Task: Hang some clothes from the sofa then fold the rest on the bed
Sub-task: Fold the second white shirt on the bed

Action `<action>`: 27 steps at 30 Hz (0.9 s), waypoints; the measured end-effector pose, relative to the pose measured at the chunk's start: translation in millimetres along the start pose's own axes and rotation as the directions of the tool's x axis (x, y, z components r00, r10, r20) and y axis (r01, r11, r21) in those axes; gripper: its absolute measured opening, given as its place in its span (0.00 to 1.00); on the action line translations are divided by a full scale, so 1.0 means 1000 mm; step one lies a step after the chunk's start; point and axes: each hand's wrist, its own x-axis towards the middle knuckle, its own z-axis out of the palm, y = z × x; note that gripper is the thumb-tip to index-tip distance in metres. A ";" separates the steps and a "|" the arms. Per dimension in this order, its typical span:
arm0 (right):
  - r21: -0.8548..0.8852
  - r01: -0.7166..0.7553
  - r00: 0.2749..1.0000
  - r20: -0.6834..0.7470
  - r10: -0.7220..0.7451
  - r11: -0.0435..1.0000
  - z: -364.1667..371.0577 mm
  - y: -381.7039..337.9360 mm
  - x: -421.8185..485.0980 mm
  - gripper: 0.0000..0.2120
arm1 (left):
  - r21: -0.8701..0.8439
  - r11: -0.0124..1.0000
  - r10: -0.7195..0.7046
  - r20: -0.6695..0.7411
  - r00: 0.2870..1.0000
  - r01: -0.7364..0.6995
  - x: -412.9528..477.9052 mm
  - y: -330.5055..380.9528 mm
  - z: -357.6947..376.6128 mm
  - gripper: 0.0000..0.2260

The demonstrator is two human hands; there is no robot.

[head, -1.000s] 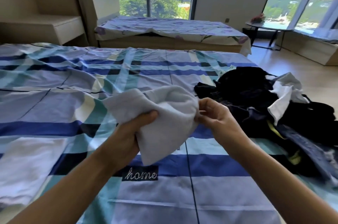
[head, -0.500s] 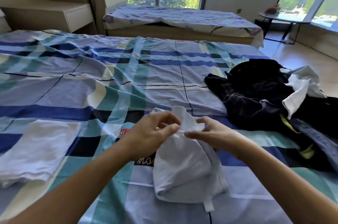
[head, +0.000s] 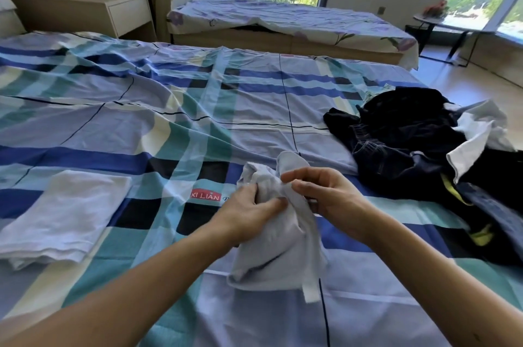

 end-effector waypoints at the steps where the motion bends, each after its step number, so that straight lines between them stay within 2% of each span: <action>1: 0.005 0.014 1.000 -0.002 -0.014 1.000 0.000 -0.002 -0.001 0.08 | -0.060 0.998 0.009 0.004 1.000 -0.008 0.001 0.002 -0.001 0.14; 2: 0.014 0.031 0.999 -0.029 -0.031 0.999 0.000 -0.005 -0.001 0.08 | -0.103 0.994 0.032 0.009 0.999 -0.031 0.002 0.004 -0.002 0.08; 5: 0.040 0.082 0.977 -0.200 -0.072 0.996 -0.006 -0.016 0.000 0.10 | -0.202 0.976 0.069 -0.089 0.994 -0.086 0.007 0.007 -0.009 0.16; 8: -0.091 0.095 0.917 -0.380 -0.123 0.991 -0.025 -0.031 -0.004 0.16 | -0.402 0.913 -0.037 -0.248 0.968 -0.069 0.011 0.015 -0.034 0.16; 11: -0.301 0.035 0.881 -0.441 -0.171 0.953 -0.052 -0.043 -0.018 0.17 | -0.649 0.756 -0.115 -0.267 0.957 -0.090 0.014 0.021 -0.066 0.16; 13: -0.418 -0.079 0.883 -0.450 -0.131 0.905 -0.069 -0.046 -0.026 0.17 | -0.775 0.626 -0.126 -0.210 0.970 -0.086 0.013 0.022 -0.078 0.24; 15: -0.546 -0.208 0.910 -0.412 -0.044 0.812 -0.081 -0.045 -0.030 0.17 | -0.829 0.556 -0.125 -0.150 0.981 -0.056 0.012 0.019 -0.083 0.29; 17: -0.690 -0.294 0.953 -0.267 0.144 0.662 -0.084 -0.041 -0.034 0.16 | -0.815 0.579 -0.162 -0.113 0.980 0.002 0.011 0.014 -0.085 0.30; 18: -0.736 -0.317 0.943 -0.179 0.280 0.598 -0.081 -0.040 -0.036 0.16 | -0.804 0.592 -0.192 -0.086 0.978 0.045 0.010 0.011 -0.085 0.29; 20: -0.742 -0.386 0.842 -0.041 0.538 0.548 -0.070 -0.039 -0.041 0.17 | -0.756 0.638 -0.240 -0.018 0.971 0.144 0.006 0.006 -0.079 0.23; 21: -0.738 -0.417 0.797 -0.017 0.603 0.531 -0.063 -0.038 -0.043 0.17 | -0.737 0.650 -0.261 0.011 0.965 0.184 0.005 0.004 -0.076 0.20; 22: -0.752 -0.419 0.791 -0.026 0.612 0.510 -0.057 -0.036 -0.041 0.17 | -0.725 0.654 -0.272 0.042 0.961 0.217 0.003 0.006 -0.072 0.17; 23: -0.792 -0.380 0.831 -0.066 0.552 0.478 -0.054 -0.032 -0.037 0.17 | -0.721 0.656 -0.265 0.057 0.962 0.224 0.001 0.006 -0.068 0.16; 24: -0.844 -0.311 0.898 -0.110 0.426 0.438 -0.052 -0.028 -0.031 0.18 | -0.727 0.653 -0.246 0.061 0.967 0.212 -0.001 0.009 -0.064 0.15; 25: -0.883 -0.232 0.959 -0.136 0.250 0.407 -0.049 -0.023 -0.025 0.20 | -0.738 0.648 -0.204 0.067 0.977 0.186 -0.002 0.012 -0.061 0.15; 26: -0.898 -0.147 0.989 -0.140 0.048 0.416 -0.044 -0.020 -0.020 0.22 | -0.748 0.642 -0.146 0.093 0.985 0.165 -0.005 0.017 -0.058 0.14; 27: -0.887 -0.049 0.985 -0.120 -0.127 0.459 -0.039 -0.018 -0.017 0.25 | -0.757 0.638 -0.064 0.129 0.990 0.140 -0.009 0.022 -0.055 0.14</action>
